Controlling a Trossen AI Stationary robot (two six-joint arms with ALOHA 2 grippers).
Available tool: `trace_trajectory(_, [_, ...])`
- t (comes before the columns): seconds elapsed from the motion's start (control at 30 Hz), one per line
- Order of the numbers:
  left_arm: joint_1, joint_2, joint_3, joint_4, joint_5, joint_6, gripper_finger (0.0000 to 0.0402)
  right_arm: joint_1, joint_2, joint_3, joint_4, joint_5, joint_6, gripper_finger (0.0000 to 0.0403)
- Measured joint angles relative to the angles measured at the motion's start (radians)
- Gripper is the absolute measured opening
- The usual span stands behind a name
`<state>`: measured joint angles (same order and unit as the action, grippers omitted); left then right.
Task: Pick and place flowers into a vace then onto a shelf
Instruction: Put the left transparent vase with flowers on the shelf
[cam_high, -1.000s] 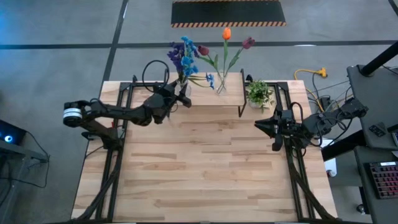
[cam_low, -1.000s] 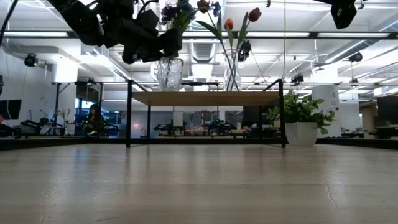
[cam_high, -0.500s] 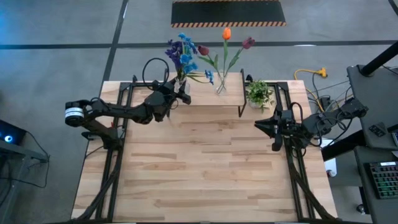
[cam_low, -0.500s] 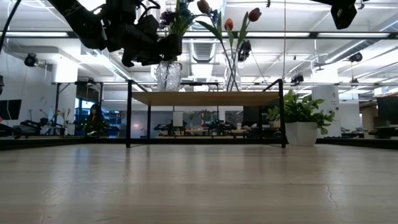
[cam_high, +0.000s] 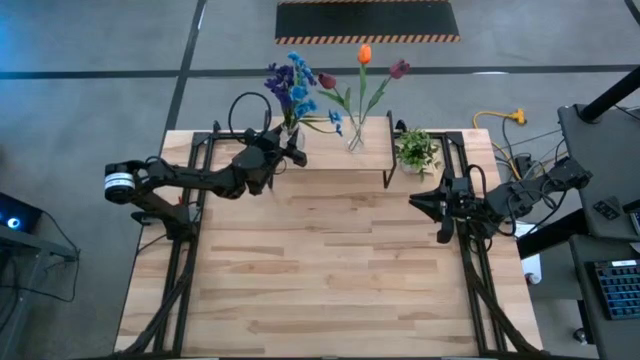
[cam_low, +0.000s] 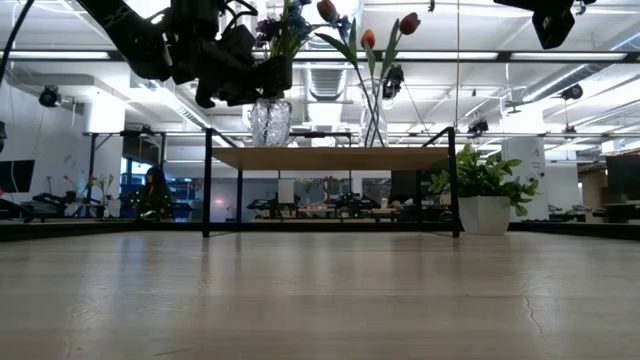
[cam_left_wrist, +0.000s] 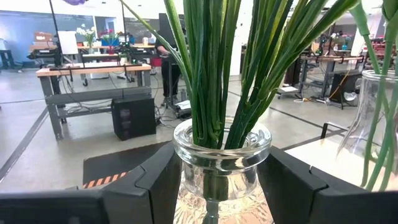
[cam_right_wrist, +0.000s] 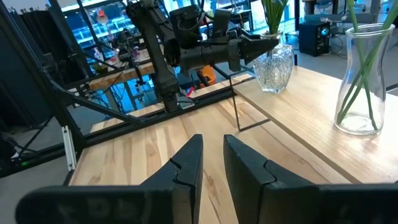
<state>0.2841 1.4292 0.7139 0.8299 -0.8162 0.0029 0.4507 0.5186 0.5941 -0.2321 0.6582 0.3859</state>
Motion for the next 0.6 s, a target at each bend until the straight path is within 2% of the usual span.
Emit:
trace_trajectory(0.4, [0.0, 0.016, 0.0, 0.001, 0.005, -0.009, 0.0181, 0.0, 0.0, 0.0, 0.001, 0.0, 0.0, 0.0057])
trace_trajectory(0.6, [0.0, 0.036, 0.003, 0.009, 0.028, -0.044, 0.0197, 0.0, 0.0, 0.0, 0.002, 0.0, 0.005, 0.0057])
